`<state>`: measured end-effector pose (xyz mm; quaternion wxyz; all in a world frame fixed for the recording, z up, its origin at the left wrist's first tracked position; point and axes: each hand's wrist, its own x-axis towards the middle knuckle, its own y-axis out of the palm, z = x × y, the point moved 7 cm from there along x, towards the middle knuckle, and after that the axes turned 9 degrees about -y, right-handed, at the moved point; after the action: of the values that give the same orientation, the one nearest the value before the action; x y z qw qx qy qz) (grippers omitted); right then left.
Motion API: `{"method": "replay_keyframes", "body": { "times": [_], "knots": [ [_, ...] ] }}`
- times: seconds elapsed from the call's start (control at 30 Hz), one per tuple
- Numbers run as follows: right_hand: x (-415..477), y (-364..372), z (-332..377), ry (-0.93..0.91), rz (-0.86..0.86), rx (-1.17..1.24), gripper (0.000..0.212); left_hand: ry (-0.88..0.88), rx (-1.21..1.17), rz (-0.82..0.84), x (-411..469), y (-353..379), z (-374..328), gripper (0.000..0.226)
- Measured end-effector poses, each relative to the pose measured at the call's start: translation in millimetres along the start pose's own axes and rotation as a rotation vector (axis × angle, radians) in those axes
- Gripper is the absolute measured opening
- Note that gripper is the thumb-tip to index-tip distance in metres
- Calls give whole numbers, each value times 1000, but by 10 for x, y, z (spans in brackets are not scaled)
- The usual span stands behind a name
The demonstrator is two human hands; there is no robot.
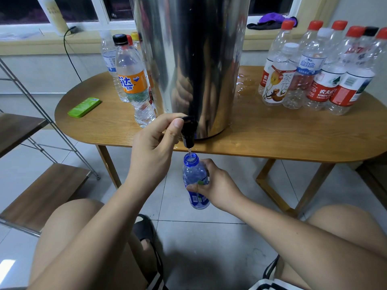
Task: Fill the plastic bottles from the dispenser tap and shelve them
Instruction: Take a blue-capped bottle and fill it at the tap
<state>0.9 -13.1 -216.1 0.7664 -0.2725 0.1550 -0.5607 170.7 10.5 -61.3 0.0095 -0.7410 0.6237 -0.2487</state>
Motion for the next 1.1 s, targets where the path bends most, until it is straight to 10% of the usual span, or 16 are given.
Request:
{"method": "replay_keyframes", "body": {
  "times": [1.1],
  "knots": [
    [10,13,-32,-5,0,16,73,-3,9,-2,3,-6,13,26]
  ]
}}
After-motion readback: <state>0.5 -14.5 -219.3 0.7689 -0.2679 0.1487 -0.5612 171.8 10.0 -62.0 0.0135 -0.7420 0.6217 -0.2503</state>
